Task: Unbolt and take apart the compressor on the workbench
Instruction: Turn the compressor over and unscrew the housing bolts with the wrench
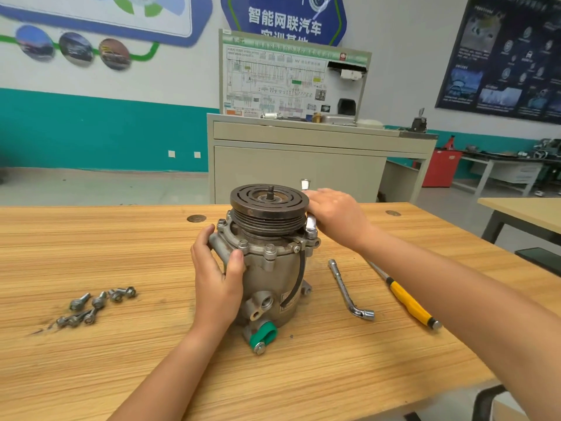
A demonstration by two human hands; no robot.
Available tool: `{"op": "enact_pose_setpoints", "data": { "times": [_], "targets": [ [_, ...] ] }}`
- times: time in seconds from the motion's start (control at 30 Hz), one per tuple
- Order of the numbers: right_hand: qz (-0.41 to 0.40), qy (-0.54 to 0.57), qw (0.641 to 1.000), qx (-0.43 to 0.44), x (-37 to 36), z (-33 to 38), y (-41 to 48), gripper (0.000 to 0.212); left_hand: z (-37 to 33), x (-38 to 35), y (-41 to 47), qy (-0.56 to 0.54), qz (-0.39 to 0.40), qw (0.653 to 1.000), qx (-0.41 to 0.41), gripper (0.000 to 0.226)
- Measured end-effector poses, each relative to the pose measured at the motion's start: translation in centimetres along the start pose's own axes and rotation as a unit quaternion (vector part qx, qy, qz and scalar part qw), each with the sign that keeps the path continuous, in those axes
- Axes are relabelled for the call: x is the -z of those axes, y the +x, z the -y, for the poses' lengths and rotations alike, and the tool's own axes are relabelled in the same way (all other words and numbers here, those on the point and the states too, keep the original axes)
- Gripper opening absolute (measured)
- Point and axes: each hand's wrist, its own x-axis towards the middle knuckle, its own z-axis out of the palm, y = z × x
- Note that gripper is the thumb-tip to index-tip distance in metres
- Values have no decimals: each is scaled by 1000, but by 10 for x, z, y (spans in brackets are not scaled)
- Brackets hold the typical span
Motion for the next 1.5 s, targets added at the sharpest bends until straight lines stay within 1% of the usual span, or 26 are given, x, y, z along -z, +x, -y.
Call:
{"op": "enact_pose_setpoints", "data": {
  "times": [0.07,0.1,0.13,0.2,0.23,0.27,0.3,0.37,0.4,0.5,0.57,0.63,0.73,0.8,0.9,1.0,1.07,1.17,1.23,1.3,1.37,1.43,1.47,1.5],
  "targets": [
    [-8,6,1000,4,2,-2,-3,22,0,0,1,4,2,1000,1,74],
    [-16,16,999,-23,7,-3,-7,22,0,0,1,6,3,1000,3,77],
    [-27,36,996,-73,15,-3,-13,24,0,1,1,8,5,1000,3,79],
    [-77,85,975,-193,35,-2,-27,28,0,1,1,11,5,1000,-1,80],
    [-74,102,965,-232,44,-1,-34,27,0,1,1,12,4,1000,-3,80],
    [-53,107,961,-251,53,0,-42,25,0,1,1,13,3,1000,-4,80],
    [-14,86,963,-254,61,2,-49,24,0,1,0,12,4,1000,-4,80],
    [88,2,968,-236,74,10,-60,22,0,1,0,7,6,1000,-1,80],
    [135,-34,964,-226,77,15,-64,19,0,1,0,3,8,1000,0,80],
    [231,-96,948,-197,79,31,-62,11,0,2,0,6,10,1000,-2,79],
    [275,-123,936,-181,78,37,-56,17,0,2,0,7,9,1000,-4,79],
    [297,-154,930,-154,78,42,-48,23,-1,1,0,8,9,1000,-4,79],
    [315,-215,919,-97,80,48,-39,27,0,1,1,10,8,1000,-5,80],
    [326,-239,912,-64,82,49,-36,22,1,1,0,8,11,1000,-5,79],
    [320,-227,919,-40,82,38,-38,7,2,2,1,9,8,1000,-9,79],
    [326,-209,922,-9,71,10,-35,3,2,1,1,13,5,1000,-14,78],
    [304,-199,931,5,55,-10,-26,14,2,1,1,21,-1,1000,-20,78],
    [237,-149,960,9,19,-15,-8,29,4,2,3,23,-1,999,-22,74],
    [176,-88,980,-3,2,-9,-2,31,7,3,2,16,2,1000,-23,71],
    [134,-57,989,-14,0,-8,-3,29,8,4,2,14,7,1000,-23,74],
    [89,-41,994,-51,9,-10,-10,26,6,4,1,18,8,1000,-22,76],
    [22,6,989,-146,30,-8,-19,28,5,4,1,23,7,999,-24,75],
    [1,16,984,-176,41,-5,-23,30,5,4,1,25,5,999,-27,75],
    [-6,-7,983,-181,51,-2,-28,32,5,4,1,27,4,999,-29,74]
  ]
}}
